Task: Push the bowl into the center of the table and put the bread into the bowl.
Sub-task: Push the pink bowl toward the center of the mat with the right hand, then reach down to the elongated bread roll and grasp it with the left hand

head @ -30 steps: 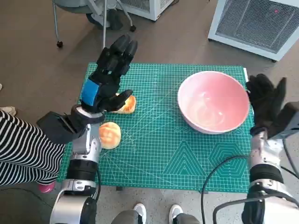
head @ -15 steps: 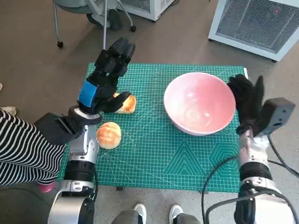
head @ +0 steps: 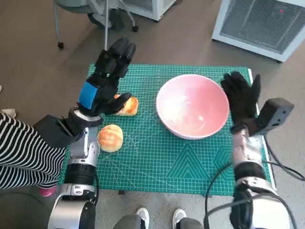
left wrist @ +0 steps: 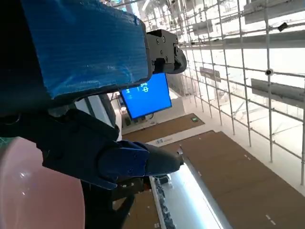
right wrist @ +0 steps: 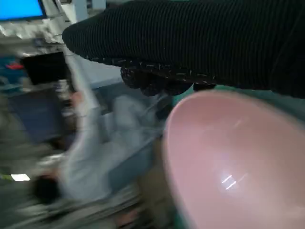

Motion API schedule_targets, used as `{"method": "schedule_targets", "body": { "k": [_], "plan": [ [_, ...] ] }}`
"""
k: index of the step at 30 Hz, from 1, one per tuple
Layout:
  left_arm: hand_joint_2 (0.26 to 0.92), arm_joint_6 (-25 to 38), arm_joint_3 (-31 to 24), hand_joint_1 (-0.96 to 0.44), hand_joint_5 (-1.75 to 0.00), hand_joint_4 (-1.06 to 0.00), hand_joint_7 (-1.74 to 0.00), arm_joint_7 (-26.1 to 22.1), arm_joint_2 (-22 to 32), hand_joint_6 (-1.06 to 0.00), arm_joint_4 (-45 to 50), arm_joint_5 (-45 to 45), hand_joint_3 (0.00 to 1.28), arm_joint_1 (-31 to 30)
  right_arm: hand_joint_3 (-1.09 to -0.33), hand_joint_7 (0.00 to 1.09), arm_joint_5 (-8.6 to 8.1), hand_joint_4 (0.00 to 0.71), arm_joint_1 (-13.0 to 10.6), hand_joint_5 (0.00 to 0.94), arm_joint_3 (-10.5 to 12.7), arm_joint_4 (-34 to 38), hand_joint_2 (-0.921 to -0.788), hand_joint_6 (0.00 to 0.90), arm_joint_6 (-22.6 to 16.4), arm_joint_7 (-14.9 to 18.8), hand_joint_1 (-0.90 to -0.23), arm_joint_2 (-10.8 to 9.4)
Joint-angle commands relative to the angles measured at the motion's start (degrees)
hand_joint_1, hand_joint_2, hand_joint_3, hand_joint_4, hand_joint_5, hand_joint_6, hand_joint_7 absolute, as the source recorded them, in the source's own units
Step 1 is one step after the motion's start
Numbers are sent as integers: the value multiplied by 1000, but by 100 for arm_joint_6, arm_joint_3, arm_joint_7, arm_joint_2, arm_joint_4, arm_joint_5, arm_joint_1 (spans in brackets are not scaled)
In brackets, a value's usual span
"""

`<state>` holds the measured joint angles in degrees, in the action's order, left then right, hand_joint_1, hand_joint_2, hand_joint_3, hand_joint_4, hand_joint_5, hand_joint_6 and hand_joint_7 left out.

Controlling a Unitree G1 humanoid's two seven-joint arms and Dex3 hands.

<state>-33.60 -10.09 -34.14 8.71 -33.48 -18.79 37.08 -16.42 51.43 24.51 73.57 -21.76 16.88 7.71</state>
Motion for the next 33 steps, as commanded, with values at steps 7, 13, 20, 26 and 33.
{"method": "schedule_targets", "body": {
  "k": [7,13,20,26,33],
  "plan": [
    [921,-65,-4,-695,-1,-76,-378,31,-37,-1,56,-11,301,-73,-751,190,-60,77,41,0,38,94,-921,68,176,93,-682,-265],
    [921,-113,27,-695,-1,-77,-377,69,-69,-3,57,30,300,-105,-773,179,207,77,-7,0,-211,66,-921,72,50,27,-660,-177],
    [921,-100,62,-695,-1,-78,-375,121,-79,-5,144,63,301,-152,-812,165,521,76,-68,0,-464,-71,-921,74,-209,-41,-630,109],
    [921,-69,84,-692,-1,-77,-373,150,-94,-3,175,69,304,-163,-809,166,705,85,-147,4,-611,-316,-921,87,-648,-83,-647,344],
    [921,-46,141,-696,-2,-81,-373,218,-135,-3,204,108,307,-136,-781,173,698,109,-312,13,-697,-831,-921,103,-1359,-45,-671,401]
  ]
}}
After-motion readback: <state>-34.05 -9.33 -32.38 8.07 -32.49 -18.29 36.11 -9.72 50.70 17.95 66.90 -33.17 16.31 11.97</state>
